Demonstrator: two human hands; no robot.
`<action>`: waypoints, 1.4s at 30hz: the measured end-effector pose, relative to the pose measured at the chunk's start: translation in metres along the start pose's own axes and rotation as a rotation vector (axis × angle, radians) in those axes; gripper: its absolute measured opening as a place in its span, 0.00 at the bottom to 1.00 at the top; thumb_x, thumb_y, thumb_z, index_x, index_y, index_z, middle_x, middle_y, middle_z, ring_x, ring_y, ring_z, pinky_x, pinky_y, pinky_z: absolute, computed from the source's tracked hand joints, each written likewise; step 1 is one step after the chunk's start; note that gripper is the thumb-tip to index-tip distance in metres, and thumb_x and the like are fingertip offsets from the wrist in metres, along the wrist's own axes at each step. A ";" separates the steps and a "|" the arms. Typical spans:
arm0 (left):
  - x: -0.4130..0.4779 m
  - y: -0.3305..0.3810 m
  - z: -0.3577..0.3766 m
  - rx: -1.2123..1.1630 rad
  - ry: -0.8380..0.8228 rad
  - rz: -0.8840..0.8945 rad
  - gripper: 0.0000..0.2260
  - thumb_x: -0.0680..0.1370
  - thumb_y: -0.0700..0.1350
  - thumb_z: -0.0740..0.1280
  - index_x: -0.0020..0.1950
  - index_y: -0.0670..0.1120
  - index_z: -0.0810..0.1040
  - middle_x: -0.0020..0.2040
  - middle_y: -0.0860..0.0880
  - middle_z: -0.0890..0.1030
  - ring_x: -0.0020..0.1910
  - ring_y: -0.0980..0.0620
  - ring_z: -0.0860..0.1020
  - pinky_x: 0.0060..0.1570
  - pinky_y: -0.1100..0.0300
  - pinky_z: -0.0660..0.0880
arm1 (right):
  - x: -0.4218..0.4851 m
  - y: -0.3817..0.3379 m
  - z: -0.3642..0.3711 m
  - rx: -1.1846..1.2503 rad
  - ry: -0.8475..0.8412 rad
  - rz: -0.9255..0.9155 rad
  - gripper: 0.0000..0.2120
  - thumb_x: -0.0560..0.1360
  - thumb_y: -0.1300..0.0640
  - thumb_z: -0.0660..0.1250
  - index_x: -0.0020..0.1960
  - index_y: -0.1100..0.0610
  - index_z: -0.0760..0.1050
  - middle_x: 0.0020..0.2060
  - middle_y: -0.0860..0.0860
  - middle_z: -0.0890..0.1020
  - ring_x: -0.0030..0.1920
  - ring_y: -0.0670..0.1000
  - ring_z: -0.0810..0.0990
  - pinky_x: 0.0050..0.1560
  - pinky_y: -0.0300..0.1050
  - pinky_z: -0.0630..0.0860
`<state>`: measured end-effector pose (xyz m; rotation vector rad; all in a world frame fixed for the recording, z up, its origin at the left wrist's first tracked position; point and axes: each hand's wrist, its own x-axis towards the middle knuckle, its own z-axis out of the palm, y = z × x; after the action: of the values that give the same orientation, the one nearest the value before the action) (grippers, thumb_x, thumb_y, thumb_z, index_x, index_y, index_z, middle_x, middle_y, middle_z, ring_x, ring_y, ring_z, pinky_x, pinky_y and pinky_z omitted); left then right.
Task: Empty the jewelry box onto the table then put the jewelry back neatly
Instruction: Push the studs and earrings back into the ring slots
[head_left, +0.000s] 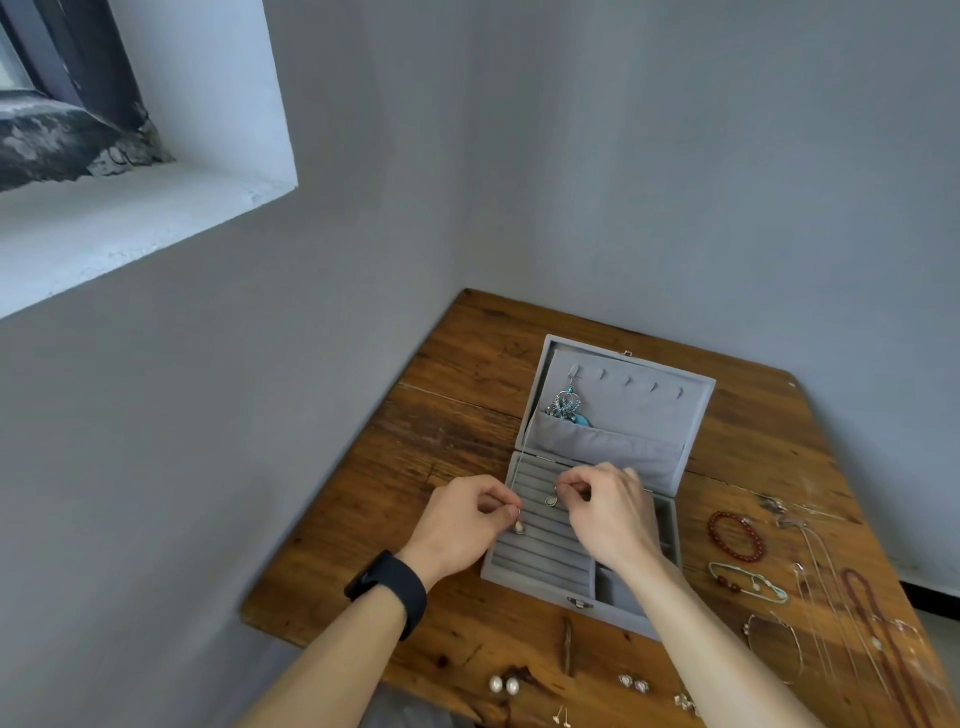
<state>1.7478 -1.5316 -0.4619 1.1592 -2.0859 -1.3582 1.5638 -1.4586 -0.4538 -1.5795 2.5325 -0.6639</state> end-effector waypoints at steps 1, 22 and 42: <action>0.001 0.000 0.000 -0.004 0.000 0.000 0.03 0.79 0.47 0.71 0.51 0.53 0.84 0.47 0.56 0.85 0.40 0.63 0.79 0.47 0.65 0.78 | 0.001 0.001 0.000 -0.012 -0.001 0.009 0.08 0.78 0.48 0.66 0.55 0.45 0.82 0.51 0.45 0.82 0.52 0.50 0.74 0.49 0.48 0.76; 0.003 0.005 -0.002 0.046 -0.024 -0.012 0.04 0.79 0.48 0.70 0.52 0.53 0.84 0.48 0.56 0.84 0.46 0.60 0.81 0.52 0.57 0.81 | 0.015 -0.003 0.005 -0.007 0.012 0.105 0.05 0.76 0.47 0.69 0.50 0.42 0.82 0.51 0.46 0.83 0.54 0.54 0.75 0.52 0.50 0.76; 0.023 0.052 0.001 0.557 -0.051 0.084 0.05 0.79 0.50 0.69 0.49 0.57 0.84 0.49 0.55 0.80 0.47 0.54 0.81 0.45 0.56 0.79 | -0.052 0.050 -0.010 0.004 0.360 0.013 0.09 0.72 0.56 0.72 0.52 0.52 0.82 0.50 0.50 0.80 0.50 0.56 0.73 0.48 0.50 0.73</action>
<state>1.7119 -1.5397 -0.4188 1.2250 -2.6089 -0.7894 1.5431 -1.3910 -0.4727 -1.5618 2.7775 -1.0351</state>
